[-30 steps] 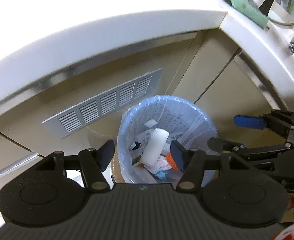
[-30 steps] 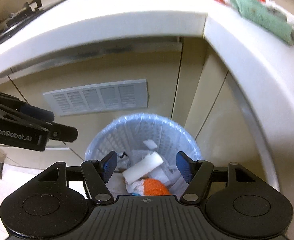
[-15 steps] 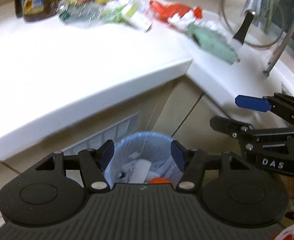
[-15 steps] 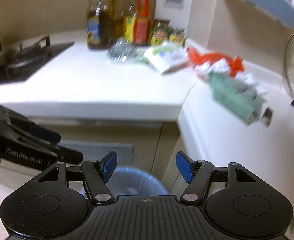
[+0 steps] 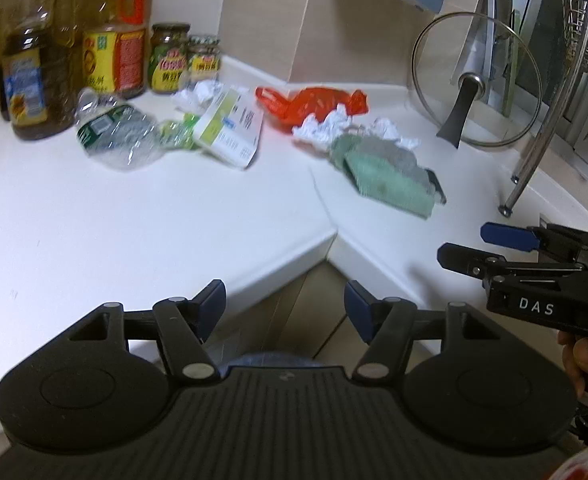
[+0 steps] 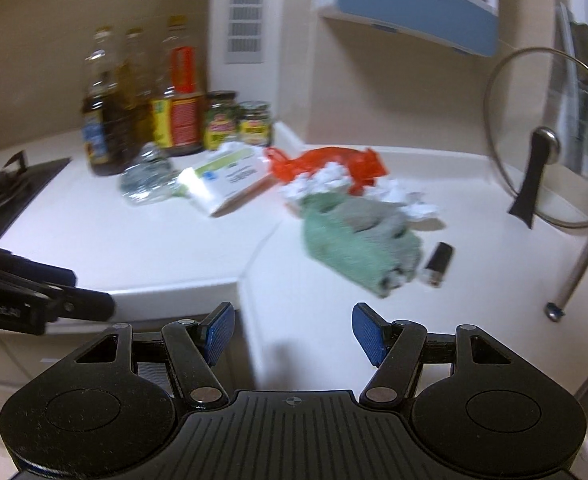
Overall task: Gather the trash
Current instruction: 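Move both tools back up to the countertop toward the black lighter and green towel, then grasp the black lighter with the right tool while the left tool grasps the green towel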
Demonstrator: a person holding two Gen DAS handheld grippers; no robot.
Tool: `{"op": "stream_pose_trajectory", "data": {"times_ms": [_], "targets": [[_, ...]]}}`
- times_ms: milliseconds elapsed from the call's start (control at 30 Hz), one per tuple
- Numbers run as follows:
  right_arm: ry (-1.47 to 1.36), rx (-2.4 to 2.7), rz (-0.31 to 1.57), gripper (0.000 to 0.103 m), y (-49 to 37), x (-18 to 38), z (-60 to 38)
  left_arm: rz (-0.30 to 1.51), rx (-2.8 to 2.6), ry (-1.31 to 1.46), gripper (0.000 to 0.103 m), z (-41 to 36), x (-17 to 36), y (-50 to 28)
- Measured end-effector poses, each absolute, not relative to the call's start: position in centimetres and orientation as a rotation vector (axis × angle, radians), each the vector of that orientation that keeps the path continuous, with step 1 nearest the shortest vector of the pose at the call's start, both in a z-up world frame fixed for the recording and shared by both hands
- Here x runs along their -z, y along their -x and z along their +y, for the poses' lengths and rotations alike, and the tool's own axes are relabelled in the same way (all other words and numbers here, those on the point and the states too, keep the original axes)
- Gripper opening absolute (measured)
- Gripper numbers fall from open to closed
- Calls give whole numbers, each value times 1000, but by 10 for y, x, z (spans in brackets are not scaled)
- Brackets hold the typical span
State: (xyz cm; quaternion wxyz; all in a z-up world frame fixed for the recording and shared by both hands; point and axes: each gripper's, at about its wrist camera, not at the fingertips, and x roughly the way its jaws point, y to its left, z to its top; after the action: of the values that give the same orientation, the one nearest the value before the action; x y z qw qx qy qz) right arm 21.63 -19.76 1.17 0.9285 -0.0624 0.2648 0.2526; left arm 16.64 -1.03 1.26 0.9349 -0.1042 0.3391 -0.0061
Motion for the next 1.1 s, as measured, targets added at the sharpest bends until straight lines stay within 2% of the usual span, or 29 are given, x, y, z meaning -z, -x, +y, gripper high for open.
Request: {"op": "stream_pose_trajectory", "data": {"times_ms": [700,733,800,900,1100], "targets": [[-19,-359,641,64,-360,-1,-261,683,23,161,68,-66,-24,-275],[-17,-360,650,62,-367,2,-261,686,19,161,68,-68,-23,-279],[-16,-366,673,47,-380,9,-260,689,14,163,68,-71,-22,-288],[-10,-363,698,42,-394,18,-258,699,6,164,68,-75,-20,-301],[29,-389,692,40,-400,26,-253,721,7,151,68,-84,-16,-322]]}}
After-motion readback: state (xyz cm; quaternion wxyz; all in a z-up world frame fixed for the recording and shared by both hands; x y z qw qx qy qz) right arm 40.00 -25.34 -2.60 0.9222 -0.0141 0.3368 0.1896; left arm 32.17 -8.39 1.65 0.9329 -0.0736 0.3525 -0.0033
